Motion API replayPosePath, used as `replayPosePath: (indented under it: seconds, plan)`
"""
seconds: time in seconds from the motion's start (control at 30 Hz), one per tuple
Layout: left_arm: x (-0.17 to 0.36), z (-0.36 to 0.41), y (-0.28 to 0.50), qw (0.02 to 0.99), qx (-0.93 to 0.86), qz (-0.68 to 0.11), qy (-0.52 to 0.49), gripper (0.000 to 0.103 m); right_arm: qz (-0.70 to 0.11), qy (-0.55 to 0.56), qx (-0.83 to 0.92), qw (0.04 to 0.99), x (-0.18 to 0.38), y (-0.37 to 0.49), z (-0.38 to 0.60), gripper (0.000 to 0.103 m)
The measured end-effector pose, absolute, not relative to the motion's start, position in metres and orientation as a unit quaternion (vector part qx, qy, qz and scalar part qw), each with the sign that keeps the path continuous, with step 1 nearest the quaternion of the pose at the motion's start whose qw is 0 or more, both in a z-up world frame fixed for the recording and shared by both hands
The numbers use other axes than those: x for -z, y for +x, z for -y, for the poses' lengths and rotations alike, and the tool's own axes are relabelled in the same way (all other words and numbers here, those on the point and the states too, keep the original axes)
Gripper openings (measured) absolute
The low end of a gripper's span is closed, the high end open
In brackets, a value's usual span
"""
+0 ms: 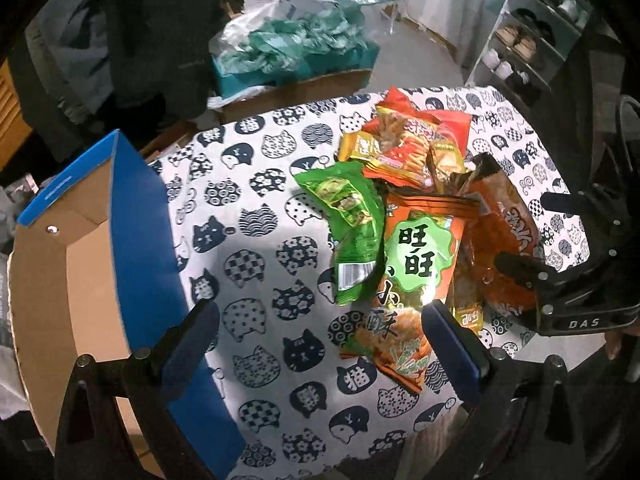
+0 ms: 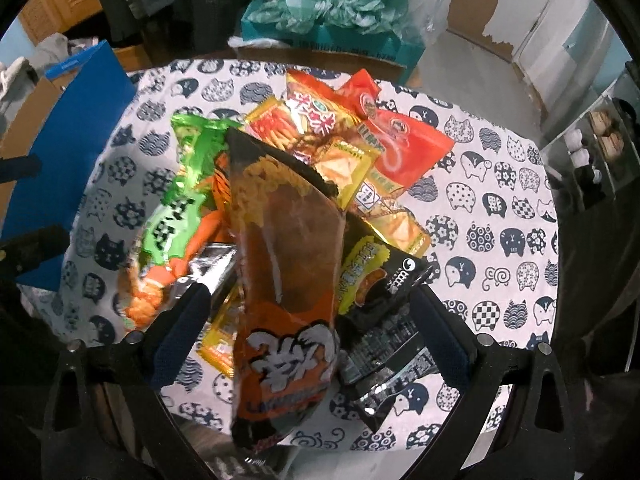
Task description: Organize snacks
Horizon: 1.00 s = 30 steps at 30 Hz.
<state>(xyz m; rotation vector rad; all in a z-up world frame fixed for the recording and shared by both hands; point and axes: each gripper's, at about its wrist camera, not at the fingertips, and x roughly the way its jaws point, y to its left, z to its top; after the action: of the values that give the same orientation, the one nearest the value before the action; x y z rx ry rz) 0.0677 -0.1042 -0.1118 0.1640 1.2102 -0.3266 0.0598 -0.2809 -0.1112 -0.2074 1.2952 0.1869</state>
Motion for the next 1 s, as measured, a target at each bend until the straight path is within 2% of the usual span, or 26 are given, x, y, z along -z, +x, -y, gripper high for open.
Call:
replayPosePath:
  seconds: [0.07,0.2,0.33,0.6,0.63,0.67,0.7,0.77,0.8,0.9,0.93,0.97,1.0]
  plan:
    - [0.116,0.110,0.068,0.805,0.157,-0.566,0.079,0.103,-0.607,-0.100,-0.088,0.784,0.117,0.061,0.281,0.094]
    - [0.127,0.125,0.068,0.798,0.169,-0.572,0.089,0.103,-0.613,-0.085,-0.099,0.779,0.124,0.060,0.286,0.077]
    - [0.136,0.139,0.069,0.787,0.184,-0.580,0.098,0.103,-0.617,-0.060,-0.109,0.777,0.124,0.059,0.292,0.046]
    - [0.157,0.155,0.072,0.771,0.191,-0.600,0.094,0.102,-0.617,-0.031,-0.116,0.778,0.122,0.057,0.303,0.043]
    - [0.160,0.157,0.073,0.769,0.193,-0.603,0.091,0.099,-0.616,-0.033,-0.117,0.778,0.122,0.056,0.303,0.043]
    - [0.163,0.159,0.074,0.766,0.194,-0.606,0.089,0.089,-0.616,-0.035,-0.118,0.778,0.122,0.056,0.303,0.043]
    - [0.166,0.160,0.076,0.760,0.198,-0.613,0.083,0.086,-0.615,-0.037,-0.119,0.779,0.122,0.056,0.302,0.043]
    - [0.169,0.162,0.076,0.751,0.214,-0.621,0.067,0.070,-0.613,-0.038,-0.119,0.780,0.121,0.056,0.302,0.043]
    - [0.172,0.163,0.076,0.745,0.227,-0.625,0.057,0.058,-0.613,-0.038,-0.119,0.780,0.121,0.056,0.302,0.043]
    - [0.173,0.168,0.074,0.748,0.224,-0.621,0.076,0.048,-0.614,-0.038,-0.117,0.779,0.121,0.055,0.303,0.043]
    - [0.173,0.168,0.072,0.749,0.225,-0.618,0.080,0.035,-0.614,-0.038,-0.118,0.779,0.120,0.056,0.303,0.043]
    - [0.173,0.169,0.072,0.748,0.224,-0.619,0.084,0.030,-0.614,-0.039,-0.118,0.780,0.119,0.056,0.302,0.042]
    - [0.172,0.168,0.071,0.750,0.220,-0.618,0.087,0.029,-0.613,-0.041,-0.118,0.780,0.119,0.055,0.301,0.042]
